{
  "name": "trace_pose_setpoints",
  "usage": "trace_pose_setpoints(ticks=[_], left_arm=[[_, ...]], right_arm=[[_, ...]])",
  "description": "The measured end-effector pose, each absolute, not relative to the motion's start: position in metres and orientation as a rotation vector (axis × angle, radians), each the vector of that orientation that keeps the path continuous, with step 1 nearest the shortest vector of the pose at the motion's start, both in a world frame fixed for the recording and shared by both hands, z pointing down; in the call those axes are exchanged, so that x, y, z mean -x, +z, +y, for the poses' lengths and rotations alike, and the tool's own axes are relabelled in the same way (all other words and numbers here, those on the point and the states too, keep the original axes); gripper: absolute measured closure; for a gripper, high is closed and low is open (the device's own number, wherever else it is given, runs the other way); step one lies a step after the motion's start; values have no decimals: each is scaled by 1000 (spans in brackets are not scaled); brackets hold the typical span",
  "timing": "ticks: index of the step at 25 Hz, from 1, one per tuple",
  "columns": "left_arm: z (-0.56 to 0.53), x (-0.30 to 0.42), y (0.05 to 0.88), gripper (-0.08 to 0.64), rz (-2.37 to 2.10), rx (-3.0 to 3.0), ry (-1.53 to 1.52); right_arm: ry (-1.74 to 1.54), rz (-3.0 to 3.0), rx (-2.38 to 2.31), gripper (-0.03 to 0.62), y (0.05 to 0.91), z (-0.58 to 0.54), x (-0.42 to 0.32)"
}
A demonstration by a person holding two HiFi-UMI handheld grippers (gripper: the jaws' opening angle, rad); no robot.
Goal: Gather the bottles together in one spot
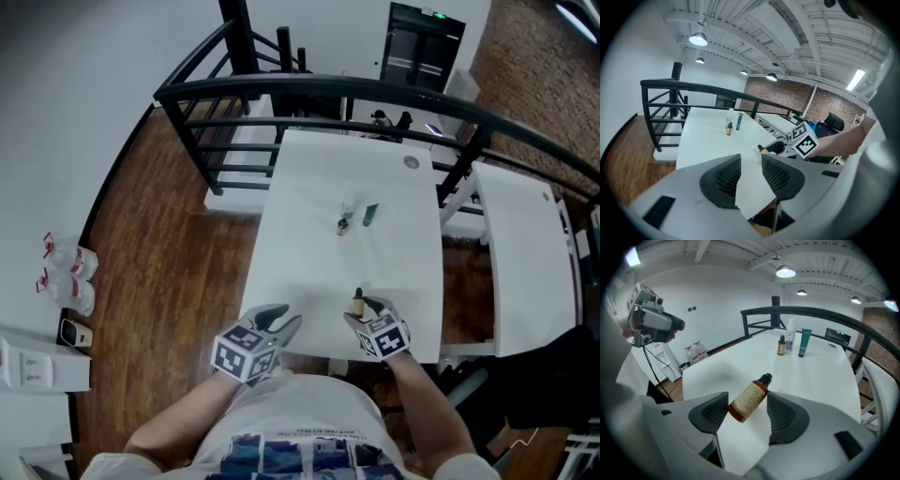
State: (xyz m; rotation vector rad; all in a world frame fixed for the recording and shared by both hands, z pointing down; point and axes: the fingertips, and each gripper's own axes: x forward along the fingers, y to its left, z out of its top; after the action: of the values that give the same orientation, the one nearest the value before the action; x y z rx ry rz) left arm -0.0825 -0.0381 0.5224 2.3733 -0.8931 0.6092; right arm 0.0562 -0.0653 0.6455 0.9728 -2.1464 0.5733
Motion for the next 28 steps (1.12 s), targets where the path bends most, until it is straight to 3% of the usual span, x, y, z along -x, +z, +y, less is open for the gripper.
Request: trace_pose_setpoints(ticks=[10,13,17,19,21,28], left_arm=[[-30,25,501,445,-471,-2374,411],[-26,6,487,394,-311,-2279,291],[-4,-2,479,392,-162,-2224,233],[8,-2,478,459,-121,-2223,223],[17,-2,480,477,-100,-2225,219],[32,-12,477,483,-116,-2306,239]], right_arm=[[191,-2327,-952,314,527,-7,0],[71,-2327,-969,314,507,9,10],[12,-2292,-988,313,501,32,20],[7,-2279,-998,313,501,42,23],[6,-2261,-1006,313,504,51,23],[5,-2243,-1088,307,506,65,13]])
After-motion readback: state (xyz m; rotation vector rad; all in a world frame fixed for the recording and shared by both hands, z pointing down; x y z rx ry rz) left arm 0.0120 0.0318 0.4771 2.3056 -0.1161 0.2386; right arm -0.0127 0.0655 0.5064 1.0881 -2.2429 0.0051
